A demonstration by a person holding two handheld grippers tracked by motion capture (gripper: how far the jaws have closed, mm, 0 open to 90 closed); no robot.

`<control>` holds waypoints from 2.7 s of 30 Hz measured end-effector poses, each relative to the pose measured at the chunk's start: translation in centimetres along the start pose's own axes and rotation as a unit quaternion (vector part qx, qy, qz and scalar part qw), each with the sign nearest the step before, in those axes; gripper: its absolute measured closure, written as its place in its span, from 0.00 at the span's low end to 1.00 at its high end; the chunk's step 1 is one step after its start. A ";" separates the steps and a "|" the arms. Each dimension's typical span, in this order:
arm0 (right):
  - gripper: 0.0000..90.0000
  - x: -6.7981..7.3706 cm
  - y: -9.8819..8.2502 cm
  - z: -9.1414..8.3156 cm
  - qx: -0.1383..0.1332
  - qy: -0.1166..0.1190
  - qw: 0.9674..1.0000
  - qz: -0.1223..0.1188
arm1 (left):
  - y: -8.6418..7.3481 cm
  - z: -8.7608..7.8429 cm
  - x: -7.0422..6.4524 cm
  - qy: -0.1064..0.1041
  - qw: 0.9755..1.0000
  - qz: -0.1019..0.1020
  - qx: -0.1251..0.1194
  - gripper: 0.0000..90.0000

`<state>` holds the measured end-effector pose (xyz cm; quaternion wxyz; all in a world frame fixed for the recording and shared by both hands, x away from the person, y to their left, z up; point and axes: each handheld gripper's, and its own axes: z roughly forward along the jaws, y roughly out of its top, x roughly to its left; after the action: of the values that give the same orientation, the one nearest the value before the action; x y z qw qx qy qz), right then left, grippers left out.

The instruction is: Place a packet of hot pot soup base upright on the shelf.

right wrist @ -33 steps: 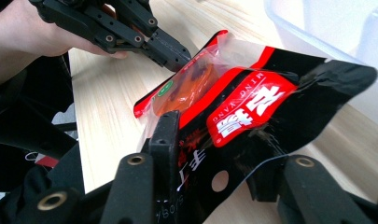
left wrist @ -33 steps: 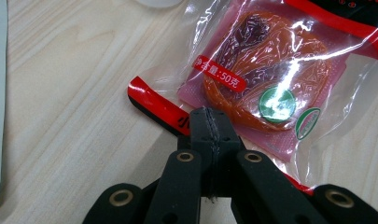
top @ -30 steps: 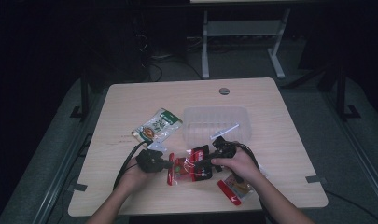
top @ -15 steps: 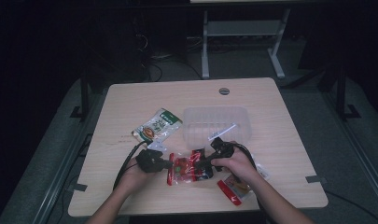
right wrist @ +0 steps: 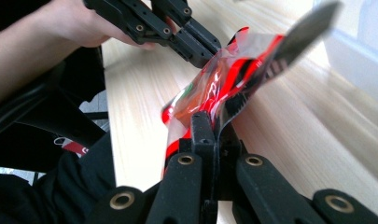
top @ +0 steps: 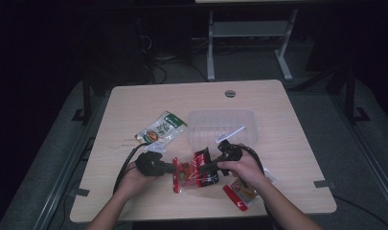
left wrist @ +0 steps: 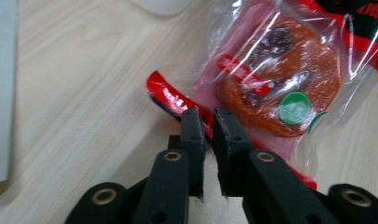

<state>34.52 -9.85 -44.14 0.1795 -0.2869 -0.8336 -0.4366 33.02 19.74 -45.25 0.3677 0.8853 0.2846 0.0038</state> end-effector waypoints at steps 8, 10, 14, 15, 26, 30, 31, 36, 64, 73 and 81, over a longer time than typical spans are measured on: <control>1.00 0.9 0.3 -1.6 -0.020 0.011 1.000 -0.013 | -0.2 -0.6 -0.4 0.007 1.000 0.014 -0.003 0.75; 1.00 1.0 0.3 -2.0 -0.022 0.011 1.000 -0.017 | -0.2 -0.7 -0.5 0.009 1.000 0.021 -0.002 0.71; 1.00 1.2 0.4 -2.8 -0.028 0.013 0.999 -0.022 | -0.3 -0.7 -0.7 0.013 1.000 0.029 -0.003 0.63; 1.00 1.2 0.4 -2.8 -0.028 0.013 0.999 -0.022 | -0.3 -0.7 -0.7 0.013 1.000 0.029 -0.003 0.62; 1.00 1.8 0.5 -5.4 -0.048 0.005 0.998 -0.031 | -0.4 -0.7 -0.8 0.019 0.999 0.033 0.000 0.51; 1.00 1.9 0.7 -6.3 -0.060 0.003 0.998 -0.034 | -0.4 -0.7 -0.8 0.022 0.999 0.035 -0.001 0.51; 1.00 1.9 0.7 -6.6 -0.064 0.001 0.997 -0.033 | -0.4 -0.7 -0.8 0.023 0.999 0.039 -0.001 0.51; 1.00 2.1 0.9 -8.2 -0.084 -0.005 0.996 -0.037 | -0.5 -0.7 -0.8 0.021 0.999 0.039 -0.005 0.48; 1.00 0.3 -0.3 -16.9 -0.174 -0.102 0.979 -0.012 | -0.4 -0.6 -0.8 0.021 0.999 0.049 -0.004 0.45; 1.00 -0.4 -1.0 -18.3 -0.186 -0.128 0.974 0.001 | -0.4 -0.6 -0.8 0.022 0.999 0.049 -0.005 0.45; 1.00 -1.0 -1.6 -19.3 -0.191 -0.147 0.971 0.009 | -0.4 -0.6 -0.8 0.023 0.999 0.048 -0.006 0.45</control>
<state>35.25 -26.92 -34.98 0.0009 -0.3840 -0.7497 -0.5390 32.00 19.98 -44.92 0.3655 0.8956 0.2498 0.0430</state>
